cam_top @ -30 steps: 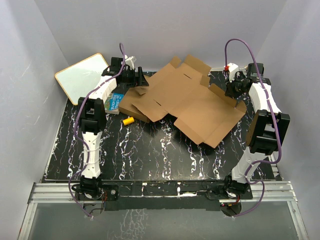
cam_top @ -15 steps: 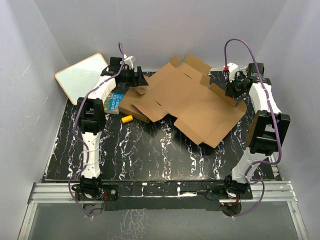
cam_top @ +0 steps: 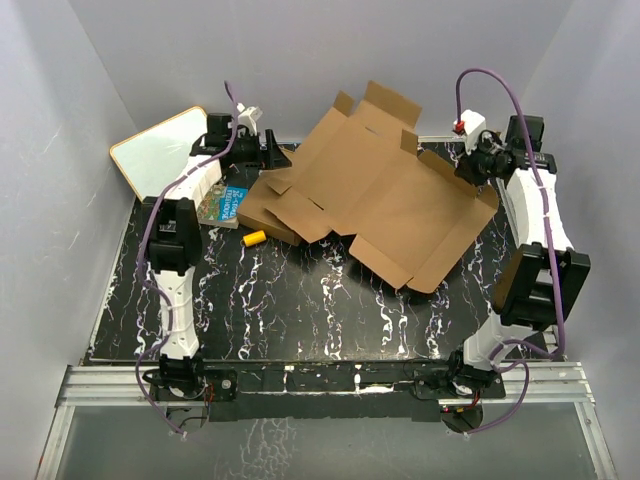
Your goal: Fold the paper box
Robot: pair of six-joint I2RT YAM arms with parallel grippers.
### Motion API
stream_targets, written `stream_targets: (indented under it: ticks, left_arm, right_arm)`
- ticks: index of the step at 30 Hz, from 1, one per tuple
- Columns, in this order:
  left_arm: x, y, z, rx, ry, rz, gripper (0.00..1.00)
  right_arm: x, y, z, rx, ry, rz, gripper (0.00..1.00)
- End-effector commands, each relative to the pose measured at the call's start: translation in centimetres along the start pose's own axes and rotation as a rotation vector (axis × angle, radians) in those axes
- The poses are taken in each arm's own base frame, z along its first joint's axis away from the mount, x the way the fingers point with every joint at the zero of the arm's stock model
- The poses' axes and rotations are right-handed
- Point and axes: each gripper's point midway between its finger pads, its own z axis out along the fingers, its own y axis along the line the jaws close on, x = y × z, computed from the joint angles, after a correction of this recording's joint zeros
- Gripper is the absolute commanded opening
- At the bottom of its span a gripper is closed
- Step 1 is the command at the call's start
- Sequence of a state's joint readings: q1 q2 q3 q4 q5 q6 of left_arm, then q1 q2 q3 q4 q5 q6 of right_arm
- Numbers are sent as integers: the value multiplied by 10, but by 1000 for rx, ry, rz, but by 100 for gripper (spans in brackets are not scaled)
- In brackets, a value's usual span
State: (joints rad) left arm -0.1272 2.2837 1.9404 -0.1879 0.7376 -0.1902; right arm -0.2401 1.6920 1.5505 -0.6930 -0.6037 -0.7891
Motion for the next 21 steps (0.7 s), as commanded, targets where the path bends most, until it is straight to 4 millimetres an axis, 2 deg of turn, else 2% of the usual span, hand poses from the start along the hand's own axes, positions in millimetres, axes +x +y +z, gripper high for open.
stream_targets:
  ticks: [1, 4, 7, 16, 21]
  left_arm:
    - [-69, -55, -54, 132, -219, 246, 82]
    - [-89, -64, -72, 175, -311, 309, 86]
    - [-103, -71, -77, 219, -343, 331, 91]
    - [-106, -94, -73, 375, -416, 389, 92]
    - [-109, -102, -62, 372, -442, 433, 90]
  right_arm:
    - [-83, -17, -50, 105, -197, -197, 8]
    - [-105, -11, -69, 119, -254, -250, 8]
    - [-122, -2, -86, 127, -300, -296, 8]
    - [-158, 24, -123, 110, -398, -394, 8]
    - [-171, 40, -137, 66, -438, -434, 8]
